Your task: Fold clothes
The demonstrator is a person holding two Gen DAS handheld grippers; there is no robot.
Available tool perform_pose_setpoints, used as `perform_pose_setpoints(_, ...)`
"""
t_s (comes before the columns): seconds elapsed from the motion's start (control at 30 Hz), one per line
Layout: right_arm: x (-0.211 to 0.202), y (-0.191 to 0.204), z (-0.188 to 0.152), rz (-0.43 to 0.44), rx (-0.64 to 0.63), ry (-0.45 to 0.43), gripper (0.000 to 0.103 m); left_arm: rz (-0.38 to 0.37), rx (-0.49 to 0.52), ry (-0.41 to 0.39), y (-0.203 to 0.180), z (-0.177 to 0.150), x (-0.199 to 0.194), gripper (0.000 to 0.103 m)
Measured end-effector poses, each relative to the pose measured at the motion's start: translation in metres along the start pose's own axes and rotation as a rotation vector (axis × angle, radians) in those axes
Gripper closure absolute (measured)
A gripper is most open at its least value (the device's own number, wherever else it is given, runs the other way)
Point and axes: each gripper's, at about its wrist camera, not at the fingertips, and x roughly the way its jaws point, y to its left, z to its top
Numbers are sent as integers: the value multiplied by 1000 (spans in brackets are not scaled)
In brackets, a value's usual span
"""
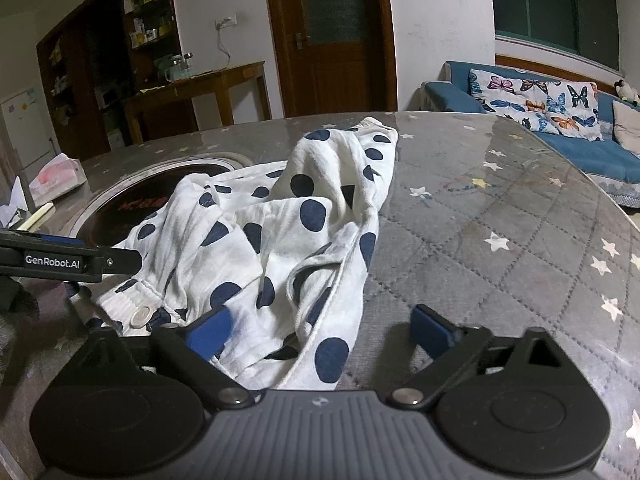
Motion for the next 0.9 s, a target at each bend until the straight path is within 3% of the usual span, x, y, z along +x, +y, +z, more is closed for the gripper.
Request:
perform_pose_setpoints(0.17,-4,-2,0,11,9,-1,23,-52,-1,18,3,-2,2,49)
perform_pose_setpoints(0.23,-5,-4,0,14,18,-3,29,-61,3,14,3,-3,1,64)
perform_pose_setpoints(0.33,-8,-8,0,26,37,-1,43,-71,11,11,3,-4,-1,78)
perform_pose_setpoints(0.4,-10,-10,0,27,44,0,61,-79,12,11,4,-5,-3,83)
perform_pose_setpoints(0.53,-15,-14,-3,51,49,10,84,-94,16,10,5,-12,-12,88)
perform_pose_setpoints(0.9,-53,-16,-19,142,-8,62,93,-154,27,49,13,-45,-53,92)
